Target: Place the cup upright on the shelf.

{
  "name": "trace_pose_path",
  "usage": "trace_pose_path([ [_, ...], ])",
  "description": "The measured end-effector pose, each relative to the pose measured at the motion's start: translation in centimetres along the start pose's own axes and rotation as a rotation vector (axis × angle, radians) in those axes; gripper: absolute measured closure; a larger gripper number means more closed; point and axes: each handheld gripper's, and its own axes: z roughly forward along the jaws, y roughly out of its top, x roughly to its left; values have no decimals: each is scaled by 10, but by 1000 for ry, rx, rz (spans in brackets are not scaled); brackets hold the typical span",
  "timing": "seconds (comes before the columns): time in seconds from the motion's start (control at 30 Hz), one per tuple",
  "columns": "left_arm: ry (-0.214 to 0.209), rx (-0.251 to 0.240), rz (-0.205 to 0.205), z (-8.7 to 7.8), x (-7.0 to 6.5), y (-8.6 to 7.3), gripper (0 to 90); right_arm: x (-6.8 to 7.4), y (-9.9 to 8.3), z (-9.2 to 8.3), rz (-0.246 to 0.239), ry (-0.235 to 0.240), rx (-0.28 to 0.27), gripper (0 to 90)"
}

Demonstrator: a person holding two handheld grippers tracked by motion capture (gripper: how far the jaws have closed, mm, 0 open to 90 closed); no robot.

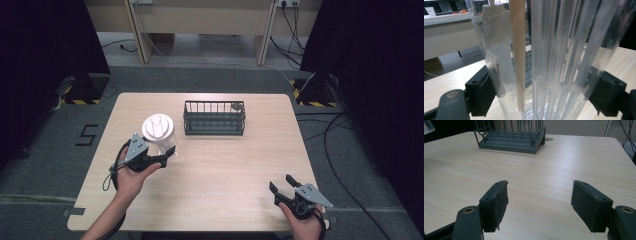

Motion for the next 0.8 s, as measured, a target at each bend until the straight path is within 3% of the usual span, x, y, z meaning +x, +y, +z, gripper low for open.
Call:
trace_pose_path([
  [0.8,-22,-21,22,30,-2,23,178,0,0,0,1,2,-2,303],
])
